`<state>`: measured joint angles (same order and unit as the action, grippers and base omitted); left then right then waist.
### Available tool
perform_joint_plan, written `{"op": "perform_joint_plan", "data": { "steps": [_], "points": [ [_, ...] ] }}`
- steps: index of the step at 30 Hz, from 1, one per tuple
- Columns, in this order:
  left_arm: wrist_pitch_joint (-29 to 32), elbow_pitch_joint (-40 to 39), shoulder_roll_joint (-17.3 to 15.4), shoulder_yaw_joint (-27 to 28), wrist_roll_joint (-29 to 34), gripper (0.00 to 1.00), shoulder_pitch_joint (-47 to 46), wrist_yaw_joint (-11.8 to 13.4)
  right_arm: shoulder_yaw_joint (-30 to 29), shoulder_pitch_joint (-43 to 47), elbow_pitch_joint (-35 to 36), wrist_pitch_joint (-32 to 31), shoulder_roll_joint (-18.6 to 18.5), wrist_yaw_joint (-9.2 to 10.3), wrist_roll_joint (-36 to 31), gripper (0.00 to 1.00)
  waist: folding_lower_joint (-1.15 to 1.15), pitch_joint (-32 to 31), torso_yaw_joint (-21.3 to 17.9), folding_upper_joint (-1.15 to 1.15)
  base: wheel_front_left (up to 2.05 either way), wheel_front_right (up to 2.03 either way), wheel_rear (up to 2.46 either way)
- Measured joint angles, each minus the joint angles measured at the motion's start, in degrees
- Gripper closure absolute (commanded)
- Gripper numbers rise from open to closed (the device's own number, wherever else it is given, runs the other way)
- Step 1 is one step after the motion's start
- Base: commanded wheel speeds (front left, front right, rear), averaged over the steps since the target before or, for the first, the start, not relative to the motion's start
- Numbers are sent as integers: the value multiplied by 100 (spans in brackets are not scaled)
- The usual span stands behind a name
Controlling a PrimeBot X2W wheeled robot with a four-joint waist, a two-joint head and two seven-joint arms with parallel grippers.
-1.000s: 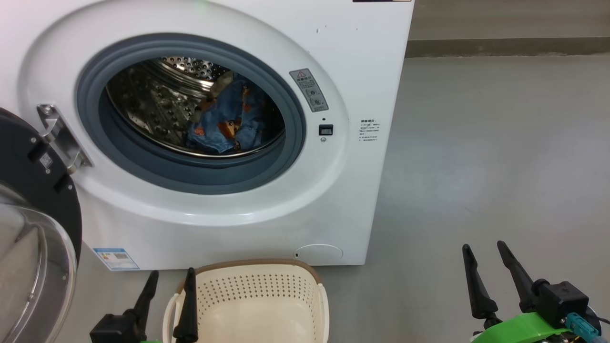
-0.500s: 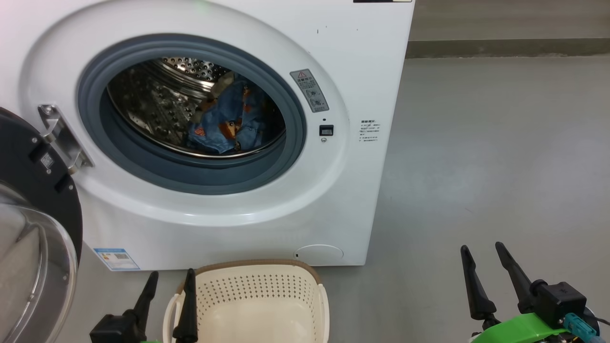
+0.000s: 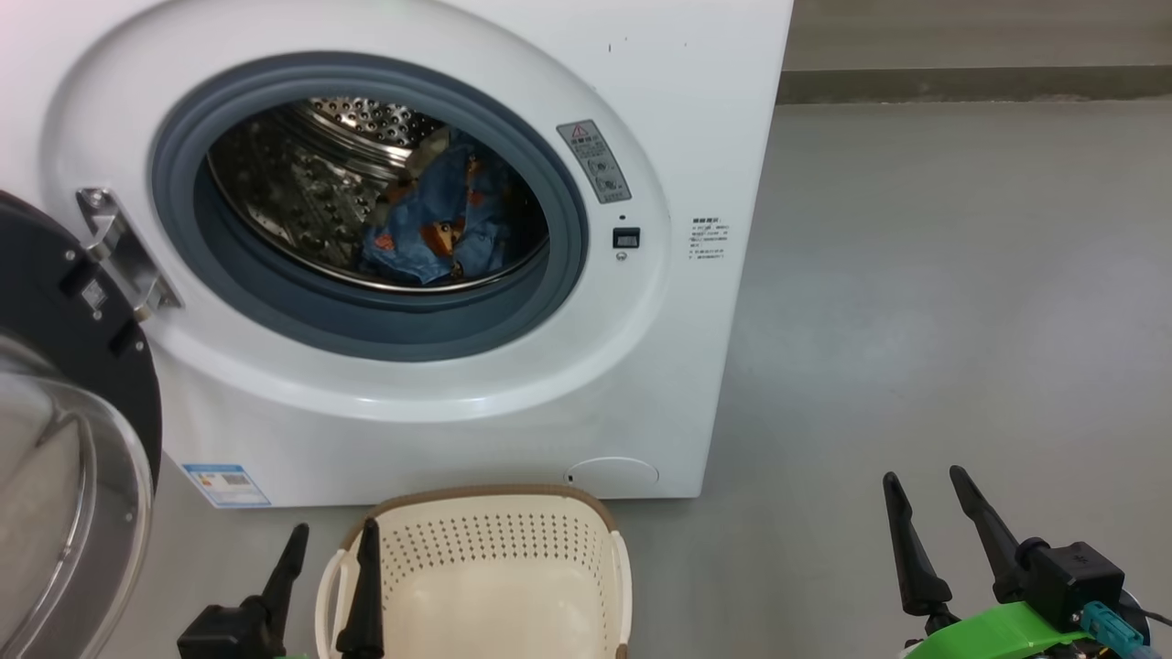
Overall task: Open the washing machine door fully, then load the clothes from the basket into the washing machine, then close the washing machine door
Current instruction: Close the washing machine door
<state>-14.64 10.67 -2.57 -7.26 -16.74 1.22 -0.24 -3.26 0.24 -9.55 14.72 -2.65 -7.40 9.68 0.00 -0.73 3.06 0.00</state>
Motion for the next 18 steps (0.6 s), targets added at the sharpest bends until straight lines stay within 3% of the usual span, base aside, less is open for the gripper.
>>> {"op": "perform_joint_plan", "data": {
  "steps": [11,18],
  "points": [
    [0,47,0,-45,99,0,0,63,5,0,-9,0,1,0,0,0,0,21,18,0,-188,188,0],
    [0,47,0,-48,133,0,0,66,34,0,-21,0,1,0,0,0,0,36,26,0,-120,120,0]
  ]
}}
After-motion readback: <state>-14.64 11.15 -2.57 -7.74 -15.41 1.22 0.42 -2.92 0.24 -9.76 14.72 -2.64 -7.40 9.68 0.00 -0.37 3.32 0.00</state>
